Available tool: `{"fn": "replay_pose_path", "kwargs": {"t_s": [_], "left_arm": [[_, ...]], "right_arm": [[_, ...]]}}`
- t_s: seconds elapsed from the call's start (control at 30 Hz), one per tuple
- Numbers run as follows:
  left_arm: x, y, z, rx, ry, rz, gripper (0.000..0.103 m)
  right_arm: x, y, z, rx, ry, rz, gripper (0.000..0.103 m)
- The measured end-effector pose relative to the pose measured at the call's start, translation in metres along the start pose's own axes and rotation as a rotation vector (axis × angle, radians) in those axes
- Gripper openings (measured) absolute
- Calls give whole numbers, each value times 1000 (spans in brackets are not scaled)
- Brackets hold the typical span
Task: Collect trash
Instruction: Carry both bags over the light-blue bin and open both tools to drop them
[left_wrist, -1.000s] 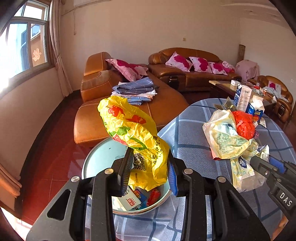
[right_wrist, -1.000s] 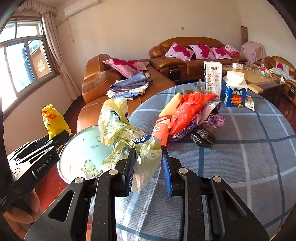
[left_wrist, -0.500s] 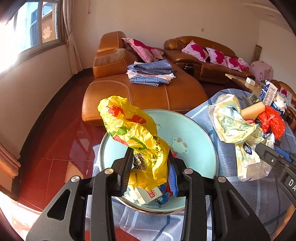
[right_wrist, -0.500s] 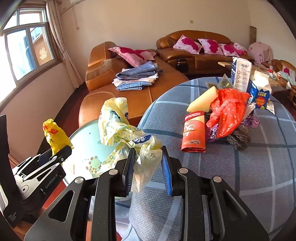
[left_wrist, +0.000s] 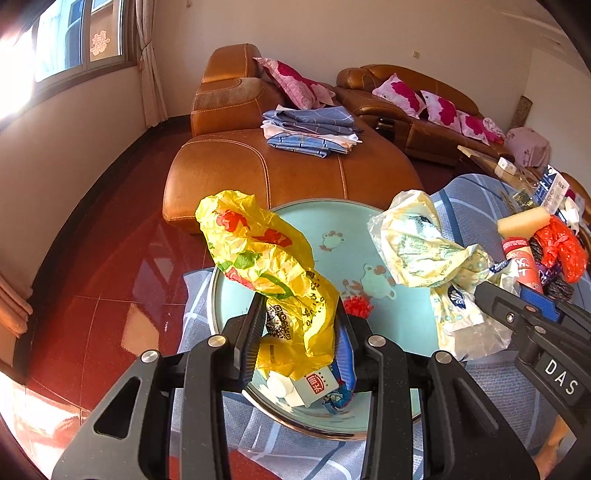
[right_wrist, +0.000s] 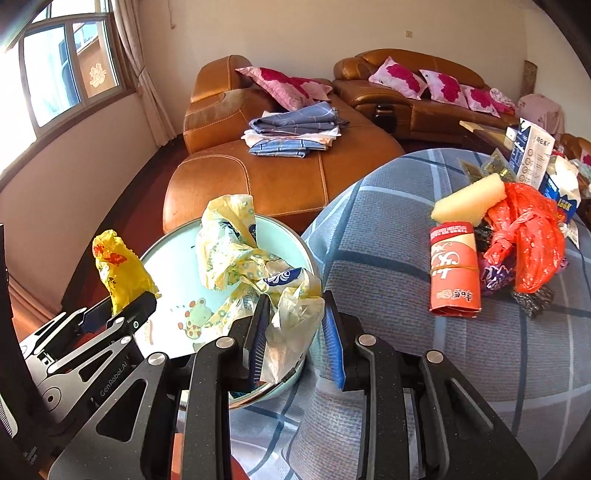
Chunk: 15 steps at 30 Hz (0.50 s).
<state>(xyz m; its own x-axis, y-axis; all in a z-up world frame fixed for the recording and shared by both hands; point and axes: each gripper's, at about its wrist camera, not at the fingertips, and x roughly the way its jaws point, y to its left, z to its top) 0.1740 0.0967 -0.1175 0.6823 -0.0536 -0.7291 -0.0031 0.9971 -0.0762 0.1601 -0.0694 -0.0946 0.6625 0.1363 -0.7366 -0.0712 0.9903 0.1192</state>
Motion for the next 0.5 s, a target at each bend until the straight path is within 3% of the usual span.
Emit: {"fn": "replay_pose_path", "kwargs": {"t_s": [0.33,0.43,0.5], "left_arm": [[7,-4,-2,12,23,-2,37],[8,-5,-3,15,24,15,47],[7,-6,-2,9,18,34,69]], "right_arm": [[6,-5,1,10,23,21,40],[1,-7,1,19,15,20,40],[-3,-8,1,21,4,13,43]]}}
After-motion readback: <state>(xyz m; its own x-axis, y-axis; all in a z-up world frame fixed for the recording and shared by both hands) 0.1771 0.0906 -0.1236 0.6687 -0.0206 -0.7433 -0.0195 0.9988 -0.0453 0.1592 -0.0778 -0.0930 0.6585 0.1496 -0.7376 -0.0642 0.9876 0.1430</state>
